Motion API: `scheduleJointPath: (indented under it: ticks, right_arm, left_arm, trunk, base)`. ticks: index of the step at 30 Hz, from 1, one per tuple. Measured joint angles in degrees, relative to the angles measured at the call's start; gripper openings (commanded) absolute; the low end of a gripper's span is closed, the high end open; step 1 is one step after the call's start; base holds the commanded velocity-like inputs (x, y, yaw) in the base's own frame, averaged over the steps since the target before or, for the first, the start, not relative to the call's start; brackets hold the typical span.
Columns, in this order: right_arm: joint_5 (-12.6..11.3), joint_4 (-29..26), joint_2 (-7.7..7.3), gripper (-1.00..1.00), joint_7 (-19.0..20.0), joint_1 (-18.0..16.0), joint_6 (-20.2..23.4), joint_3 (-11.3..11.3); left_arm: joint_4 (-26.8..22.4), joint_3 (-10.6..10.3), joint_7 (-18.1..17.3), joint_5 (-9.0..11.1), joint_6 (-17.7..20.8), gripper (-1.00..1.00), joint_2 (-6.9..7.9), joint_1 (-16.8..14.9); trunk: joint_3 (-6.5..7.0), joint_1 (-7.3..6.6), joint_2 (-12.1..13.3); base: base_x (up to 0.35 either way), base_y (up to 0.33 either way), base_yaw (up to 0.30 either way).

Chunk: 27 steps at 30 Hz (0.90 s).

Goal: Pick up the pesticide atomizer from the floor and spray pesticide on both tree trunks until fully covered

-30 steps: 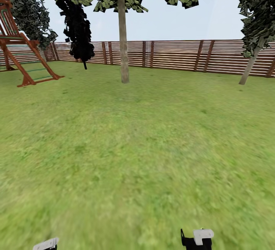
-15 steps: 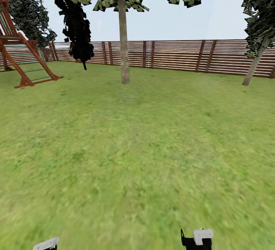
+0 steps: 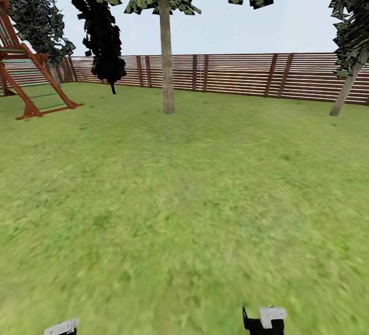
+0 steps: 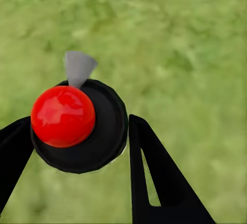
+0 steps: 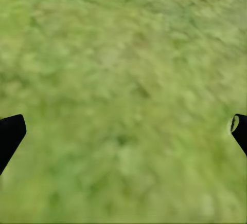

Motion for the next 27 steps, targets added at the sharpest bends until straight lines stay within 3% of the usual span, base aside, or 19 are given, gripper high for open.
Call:
scheduleJointPath:
  ticks: [27]
  right_arm:
    - [0.0,0.0,0.0,1.0,0.0,0.0,0.0,0.0]
  left_arm:
    - [0.0,0.0,0.0,0.0,0.0,-1.0,0.0,0.0]
  trunk:
    - [0.0,0.0,0.0]
  base:
    - [0.339,0.077,0.0]
